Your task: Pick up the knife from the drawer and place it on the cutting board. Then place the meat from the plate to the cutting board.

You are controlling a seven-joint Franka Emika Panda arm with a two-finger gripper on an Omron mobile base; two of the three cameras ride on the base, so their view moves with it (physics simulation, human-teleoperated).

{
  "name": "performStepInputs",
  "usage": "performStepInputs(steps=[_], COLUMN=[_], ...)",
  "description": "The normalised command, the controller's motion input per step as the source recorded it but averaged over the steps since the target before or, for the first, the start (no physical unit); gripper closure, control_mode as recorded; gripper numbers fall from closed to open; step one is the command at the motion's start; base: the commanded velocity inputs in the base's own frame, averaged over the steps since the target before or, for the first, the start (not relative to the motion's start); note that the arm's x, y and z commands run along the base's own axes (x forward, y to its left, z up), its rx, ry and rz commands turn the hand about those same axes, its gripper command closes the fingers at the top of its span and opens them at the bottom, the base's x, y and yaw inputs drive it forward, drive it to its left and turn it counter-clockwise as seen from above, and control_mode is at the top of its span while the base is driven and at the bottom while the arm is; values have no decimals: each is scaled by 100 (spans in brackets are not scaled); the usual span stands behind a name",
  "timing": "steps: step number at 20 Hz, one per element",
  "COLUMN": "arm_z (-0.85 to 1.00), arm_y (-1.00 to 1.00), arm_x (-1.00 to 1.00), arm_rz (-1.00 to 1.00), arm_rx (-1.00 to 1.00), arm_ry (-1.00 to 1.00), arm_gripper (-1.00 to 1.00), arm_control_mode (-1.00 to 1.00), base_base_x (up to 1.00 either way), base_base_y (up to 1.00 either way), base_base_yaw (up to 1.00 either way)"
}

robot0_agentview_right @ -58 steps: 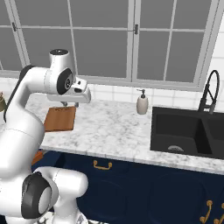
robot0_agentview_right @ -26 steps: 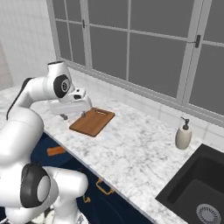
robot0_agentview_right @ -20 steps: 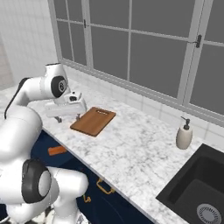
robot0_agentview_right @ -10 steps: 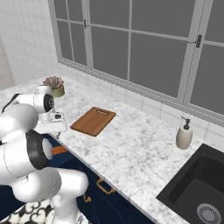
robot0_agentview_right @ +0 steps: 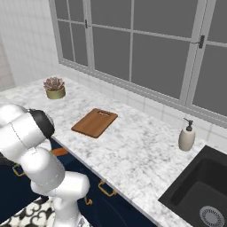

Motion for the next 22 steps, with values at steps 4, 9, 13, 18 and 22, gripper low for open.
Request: performStepInputs(steps=[4,9,13,18,22], arm_z=[-69,-43,-43,-18,42], arm_y=[24,38,97,99,41], arm_x=[36,-9,-80,-100,-62], arm_rz=[0,0,0,3,1], arm_rx=[4,5,1,0,-2], arm_ry=[5,3,4,-1,-22], arm_gripper=[-100,-100,-100,-100,-100], arm_control_mode=[-100,-100,-100,-100,-100], base_base_x=[0,0,0,0,0], base_base_y=[0,0,0,0,0], base_base_yaw=[0,0,0,0,0])
